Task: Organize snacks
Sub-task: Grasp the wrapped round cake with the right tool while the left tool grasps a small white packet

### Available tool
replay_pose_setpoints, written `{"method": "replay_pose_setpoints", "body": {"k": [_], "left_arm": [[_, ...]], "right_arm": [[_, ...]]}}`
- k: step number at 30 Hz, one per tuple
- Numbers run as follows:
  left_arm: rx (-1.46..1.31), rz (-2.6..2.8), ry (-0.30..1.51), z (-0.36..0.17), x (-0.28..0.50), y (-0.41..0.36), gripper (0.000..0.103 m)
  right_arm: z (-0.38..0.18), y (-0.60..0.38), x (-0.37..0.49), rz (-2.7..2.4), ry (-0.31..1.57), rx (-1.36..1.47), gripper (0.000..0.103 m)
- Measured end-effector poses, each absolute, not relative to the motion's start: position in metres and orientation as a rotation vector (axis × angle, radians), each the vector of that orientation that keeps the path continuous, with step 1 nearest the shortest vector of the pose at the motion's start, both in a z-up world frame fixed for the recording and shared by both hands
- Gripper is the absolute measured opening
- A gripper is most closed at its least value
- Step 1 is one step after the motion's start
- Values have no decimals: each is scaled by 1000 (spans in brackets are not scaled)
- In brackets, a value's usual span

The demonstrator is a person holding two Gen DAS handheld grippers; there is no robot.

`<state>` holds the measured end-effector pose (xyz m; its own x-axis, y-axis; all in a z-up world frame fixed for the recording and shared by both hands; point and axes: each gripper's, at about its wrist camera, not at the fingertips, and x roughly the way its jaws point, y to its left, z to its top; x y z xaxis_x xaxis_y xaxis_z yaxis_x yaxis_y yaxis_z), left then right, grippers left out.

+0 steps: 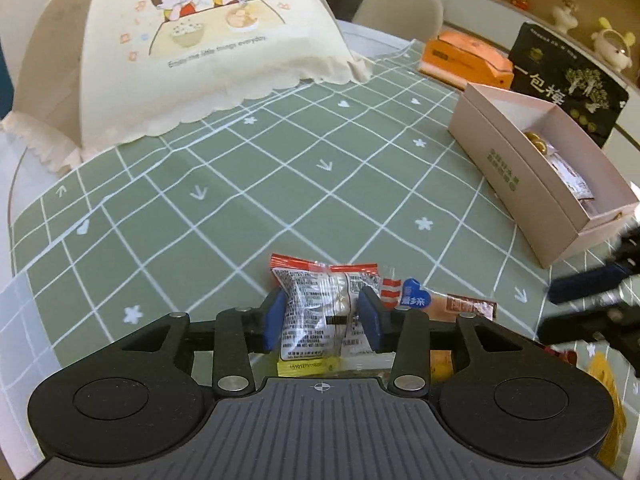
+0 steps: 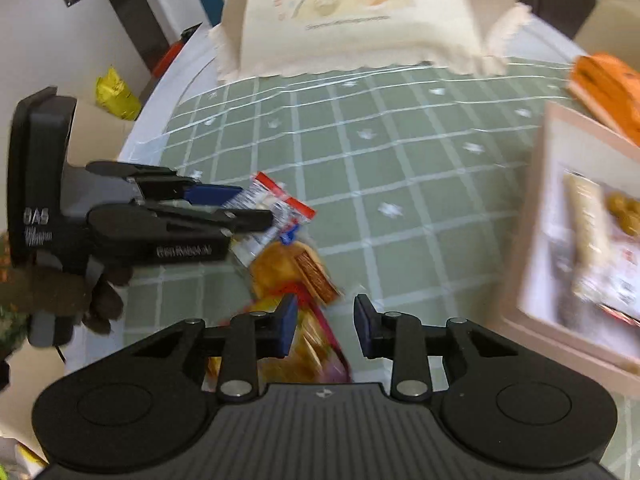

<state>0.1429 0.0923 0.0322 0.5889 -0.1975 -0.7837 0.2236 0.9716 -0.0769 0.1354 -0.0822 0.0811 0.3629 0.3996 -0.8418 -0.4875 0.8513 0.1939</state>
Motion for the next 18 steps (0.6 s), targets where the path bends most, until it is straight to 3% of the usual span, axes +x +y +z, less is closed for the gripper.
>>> {"method": "replay_pose_setpoints", "body": {"k": [4,8,12,18], "left_arm": [[7,-223,930,34,150,78,45],[-81,-209,957,32,163,71,46],[-75,-190,948,31,171,58,48],[56,-224,960,35,134,56,38]], "right_arm": [[79,-110,117,538,1037,-137,34],[78,-131,91,529,1008,-188,60],[61,-139,76,543,1054,-156,61],[55,-131,52,675,1080,-70,61]]}}
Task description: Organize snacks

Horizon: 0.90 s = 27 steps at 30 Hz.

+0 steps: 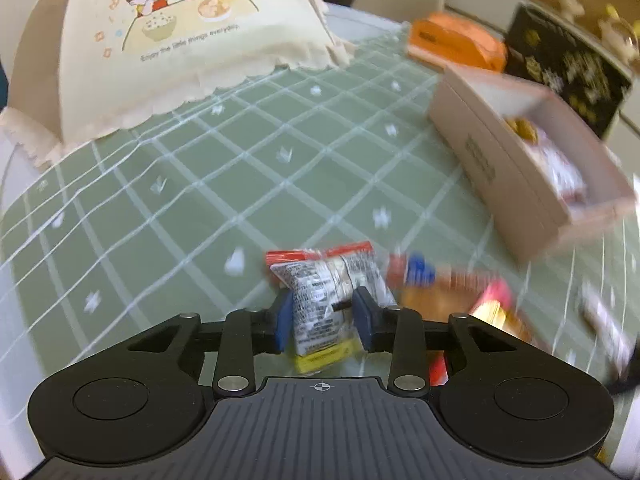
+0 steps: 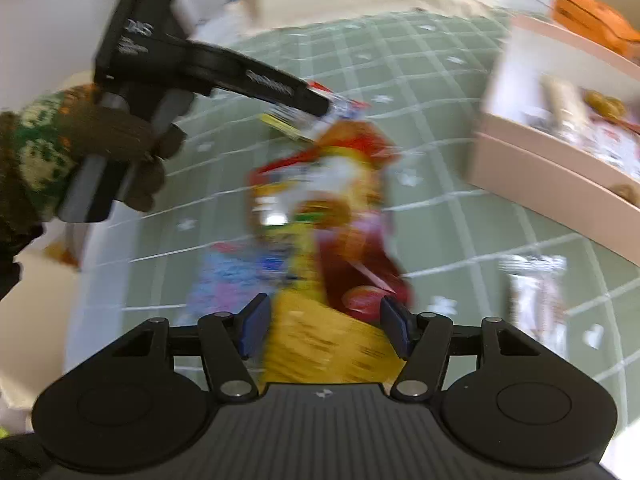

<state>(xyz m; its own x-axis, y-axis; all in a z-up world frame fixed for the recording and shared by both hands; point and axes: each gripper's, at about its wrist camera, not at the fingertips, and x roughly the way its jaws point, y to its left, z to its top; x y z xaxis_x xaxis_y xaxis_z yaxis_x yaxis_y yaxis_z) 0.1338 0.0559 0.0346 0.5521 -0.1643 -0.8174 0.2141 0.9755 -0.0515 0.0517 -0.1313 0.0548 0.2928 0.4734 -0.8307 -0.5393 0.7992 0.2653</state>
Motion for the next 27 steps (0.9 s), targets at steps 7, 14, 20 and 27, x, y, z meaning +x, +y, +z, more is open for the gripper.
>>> {"method": "replay_pose_setpoints", "body": {"k": [7,14,20,27], "left_arm": [[-38,-148,946,33,80,92,38],[-180,-163,908,44,65,109,38],[-91,-176,884,45,72,81,38],[125,-147,901,37,80,33,38]], "right_arm": [[81,-106,81,613,859,-233,69],[48,-67,156,610,990,-256,72],[41,-74,123,606,1027,-234,55],[40,-128,79,538,1069,-108,55]]}}
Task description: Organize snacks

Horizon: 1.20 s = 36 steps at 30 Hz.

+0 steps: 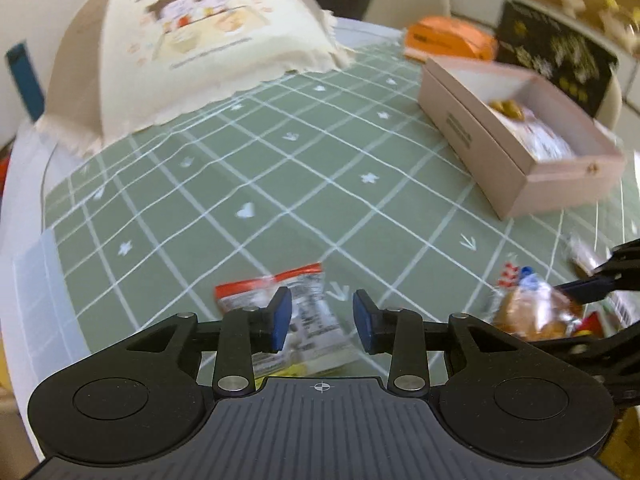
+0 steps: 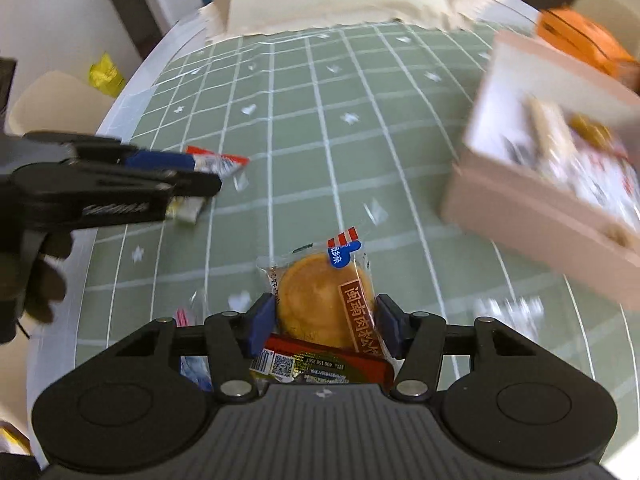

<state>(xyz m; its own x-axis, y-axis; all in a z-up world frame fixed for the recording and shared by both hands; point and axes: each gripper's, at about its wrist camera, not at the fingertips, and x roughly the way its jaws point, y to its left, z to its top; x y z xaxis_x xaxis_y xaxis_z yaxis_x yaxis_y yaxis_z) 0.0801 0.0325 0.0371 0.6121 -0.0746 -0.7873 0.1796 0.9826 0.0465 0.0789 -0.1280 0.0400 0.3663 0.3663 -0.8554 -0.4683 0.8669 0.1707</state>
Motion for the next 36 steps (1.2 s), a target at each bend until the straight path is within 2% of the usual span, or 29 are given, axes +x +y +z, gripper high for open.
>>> {"method": "replay_pose_setpoints", "body": {"k": [1,2,5,8,11,16,19,21,25,30,36], "left_arm": [[141,-158,904,36,81,27,43],[158,-168,908,35,82,21,53],[170,-221,921,33,81,11,66],[65,-247,874,43,71,20,63],[-32,-130,784,58,57,44,60],[-216,-20,849,47,72,82,59],[-161,-71,913,36,84,71,60],[-97,-109,940,28,88,59,66],[56,-99,914,25,88,37,66],[-23,-134,935,29,75,35,62],[-47,-208,941,37,22,11,60]], "right_arm": [[40,-135,74,528,1069,-93,55],[40,-140,71,520,1065,-82,55],[44,-155,61,501,1040,-37,56],[55,-166,52,495,998,-6,64],[66,-171,45,478,942,-34,67],[67,-175,35,459,914,-74,68],[63,-177,30,457,928,-85,68],[61,-177,25,459,936,-95,68],[56,-176,12,473,937,-158,68],[53,-182,0,470,933,-214,68],[52,-212,19,363,909,-136,68]]}}
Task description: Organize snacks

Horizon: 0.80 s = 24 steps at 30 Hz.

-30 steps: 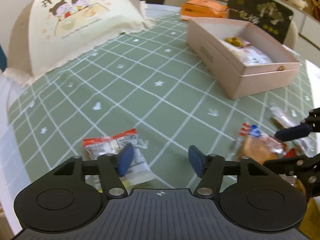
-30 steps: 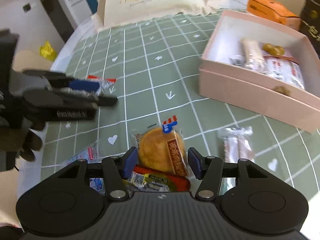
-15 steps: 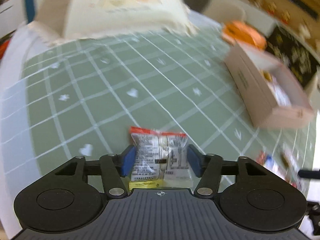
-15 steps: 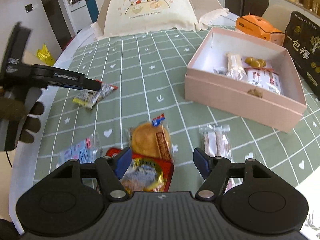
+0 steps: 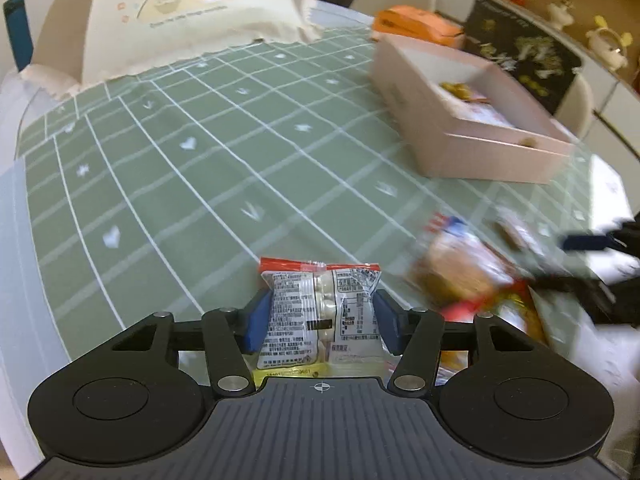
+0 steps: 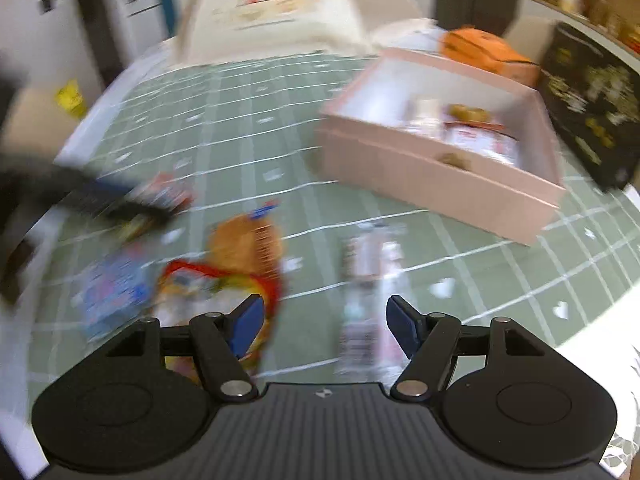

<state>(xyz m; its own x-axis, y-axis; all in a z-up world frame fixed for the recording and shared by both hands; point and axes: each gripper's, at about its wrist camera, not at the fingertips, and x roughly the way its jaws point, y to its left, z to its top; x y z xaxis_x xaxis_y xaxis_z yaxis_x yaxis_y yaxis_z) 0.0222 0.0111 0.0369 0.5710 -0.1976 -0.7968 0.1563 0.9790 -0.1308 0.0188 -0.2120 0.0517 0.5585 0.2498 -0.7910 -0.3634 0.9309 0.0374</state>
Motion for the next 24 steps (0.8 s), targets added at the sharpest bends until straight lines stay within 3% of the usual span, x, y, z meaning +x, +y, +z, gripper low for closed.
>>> {"method": "replay_pose_setpoints", "body": {"k": [6,7,9,10,19,24], "left_arm": [[-98,-272,929,60,-5,-12,60],[-92,-278,931,63,-6,-17,60],[-81,-291,930,69,-7,-26,60],[-72,-298,927,71,-7,-31,60],[-35,-375,890,85,0,-65,60],[-54,-412,804,111,44,-79,60]], "right_arm": [[33,-227,60,273,950,-88,62],[31,-226,62,276,946,-96,59],[33,-220,62,305,945,-124,41],[35,-217,61,324,951,-136,39],[76,-243,32,385,933,-69,36],[108,-274,24,353,870,27,36]]}}
